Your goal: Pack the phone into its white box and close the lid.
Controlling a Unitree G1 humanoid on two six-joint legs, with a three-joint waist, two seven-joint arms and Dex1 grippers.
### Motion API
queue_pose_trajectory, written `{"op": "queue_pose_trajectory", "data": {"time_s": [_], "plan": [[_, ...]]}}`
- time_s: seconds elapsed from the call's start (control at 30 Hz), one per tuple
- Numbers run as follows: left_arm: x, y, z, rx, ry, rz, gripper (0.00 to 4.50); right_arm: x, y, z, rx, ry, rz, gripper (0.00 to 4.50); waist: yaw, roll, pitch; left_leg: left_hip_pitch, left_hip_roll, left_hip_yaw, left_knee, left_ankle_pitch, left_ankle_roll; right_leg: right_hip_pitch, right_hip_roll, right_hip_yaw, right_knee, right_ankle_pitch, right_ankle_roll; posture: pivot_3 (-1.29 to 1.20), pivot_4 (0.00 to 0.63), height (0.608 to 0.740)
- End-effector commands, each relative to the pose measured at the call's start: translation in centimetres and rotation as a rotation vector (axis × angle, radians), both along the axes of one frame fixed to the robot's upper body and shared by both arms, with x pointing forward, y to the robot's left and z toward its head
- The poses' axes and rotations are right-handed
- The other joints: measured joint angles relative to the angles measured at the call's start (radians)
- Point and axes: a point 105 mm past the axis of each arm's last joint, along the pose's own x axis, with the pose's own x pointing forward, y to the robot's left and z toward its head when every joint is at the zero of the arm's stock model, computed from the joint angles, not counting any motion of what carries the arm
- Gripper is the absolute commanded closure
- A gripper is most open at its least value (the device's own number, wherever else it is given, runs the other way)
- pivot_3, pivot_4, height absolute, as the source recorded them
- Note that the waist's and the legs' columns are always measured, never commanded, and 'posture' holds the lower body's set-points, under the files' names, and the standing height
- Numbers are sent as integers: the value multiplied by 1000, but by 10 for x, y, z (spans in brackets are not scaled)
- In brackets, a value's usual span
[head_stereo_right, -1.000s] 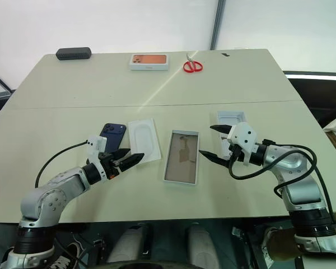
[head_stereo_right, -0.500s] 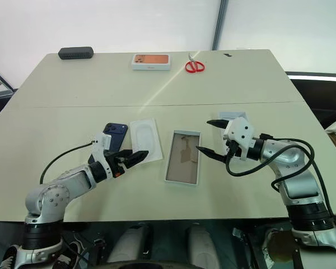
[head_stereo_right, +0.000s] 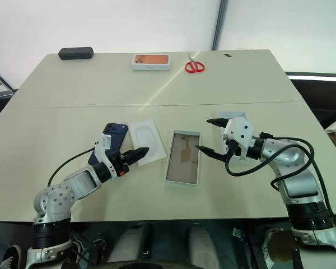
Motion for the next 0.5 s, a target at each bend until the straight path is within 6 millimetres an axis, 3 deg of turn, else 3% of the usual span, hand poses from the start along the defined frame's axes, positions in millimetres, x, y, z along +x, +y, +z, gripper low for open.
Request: {"op": "queue_pose_trajectory", "data": {"time_s": [0.03, 0.37, 0.47, 0.5], "plan": [[-1, 0, -4, 13, 12, -2, 1802, -1, 1, 11, 4, -52, 2, 0, 0, 0, 0, 0, 0, 0, 0, 0, 0, 0, 0, 0, 0, 0, 0, 0, 150, 740], [-2, -1, -9, 28, 42, -11, 1802, -2, 0, 8, -6, -54, -3, 0, 0, 0, 0, 0, 0, 0, 0, 0, 0, 0, 0, 0, 0, 0, 0, 0, 150, 740], [-4, -2, -10, 15, 49, -24, 2689, -2, 1, 8, -2, -54, -2, 0, 0, 0, 0, 0, 0, 0, 0, 0, 0, 0, 0, 0, -1, 0, 0, 0, 150, 740], [-4, -2, -9, 12, 49, -24, 3173, -2, 1, 8, -2, -55, -2, 0, 0, 0, 0, 0, 0, 0, 0, 0, 0, 0, 0, 0, -1, 0, -1, 0, 150, 740]]}}
